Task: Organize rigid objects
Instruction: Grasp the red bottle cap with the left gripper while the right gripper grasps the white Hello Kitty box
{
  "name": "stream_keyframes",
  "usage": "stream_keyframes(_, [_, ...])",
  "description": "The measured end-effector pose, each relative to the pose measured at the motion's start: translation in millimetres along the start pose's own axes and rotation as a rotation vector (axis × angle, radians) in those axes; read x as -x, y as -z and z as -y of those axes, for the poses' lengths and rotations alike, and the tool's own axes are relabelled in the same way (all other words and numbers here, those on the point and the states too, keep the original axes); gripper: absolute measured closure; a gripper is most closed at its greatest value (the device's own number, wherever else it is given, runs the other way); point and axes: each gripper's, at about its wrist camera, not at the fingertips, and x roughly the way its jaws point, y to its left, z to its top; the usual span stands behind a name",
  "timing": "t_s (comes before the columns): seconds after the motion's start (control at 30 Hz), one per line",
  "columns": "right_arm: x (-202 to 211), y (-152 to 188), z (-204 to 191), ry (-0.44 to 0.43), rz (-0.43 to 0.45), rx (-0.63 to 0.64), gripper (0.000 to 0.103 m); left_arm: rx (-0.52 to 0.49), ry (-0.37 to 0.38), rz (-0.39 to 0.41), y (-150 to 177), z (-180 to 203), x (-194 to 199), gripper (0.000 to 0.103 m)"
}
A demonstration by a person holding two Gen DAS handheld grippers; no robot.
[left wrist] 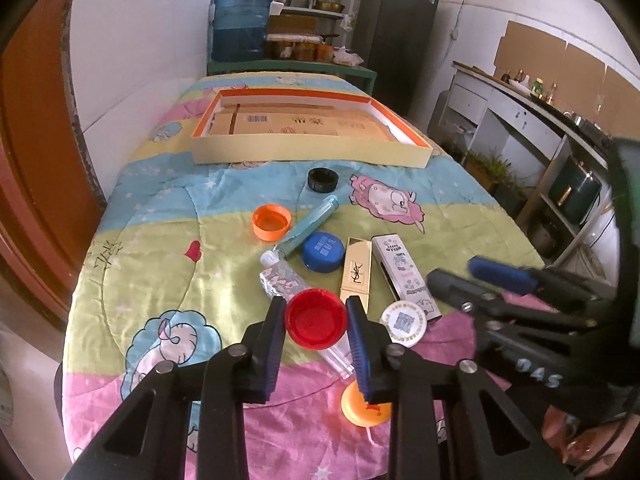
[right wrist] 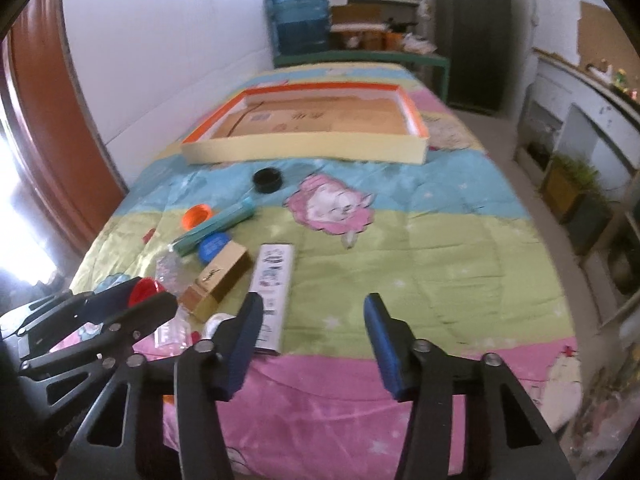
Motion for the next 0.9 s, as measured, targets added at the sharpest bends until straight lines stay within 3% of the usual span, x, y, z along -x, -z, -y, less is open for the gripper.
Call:
stream_keyframes(0.33, [-25,-11,-9,-0.059,-0.071,-0.015,0.059,0.054,-0.019,0.028,-7,-16,11,0.072])
stream_keyframes(0.43, [-31,-13,-18,-0.024,-0.087,0.020,0.059,0.064,-0.025,0.026,-7,-20,10,0.072])
stream_keyframes(0.5, [-33,-13,-23,0.006,-0.087,0.052,0.065,0.072,-0.023,0.025,-9,-22,10,0.072])
stream_keyframes(0.53, [-34,-14,-24,0.011,-0.085,0.063,0.075,0.074,-0.023,0.024,-9,-23,10,0.072])
stream_keyframes(0.57, [-34,-14,-24,0.016,-0.083,0.063,0.077,0.076,-0.025,0.025,-9,-24,10,0.072])
stream_keyframes(0.9, [-27,-20,-16,-0.020,-0.060,0.027,0.077,0.083,-0.023,0.030,-22,-30,7,0.072])
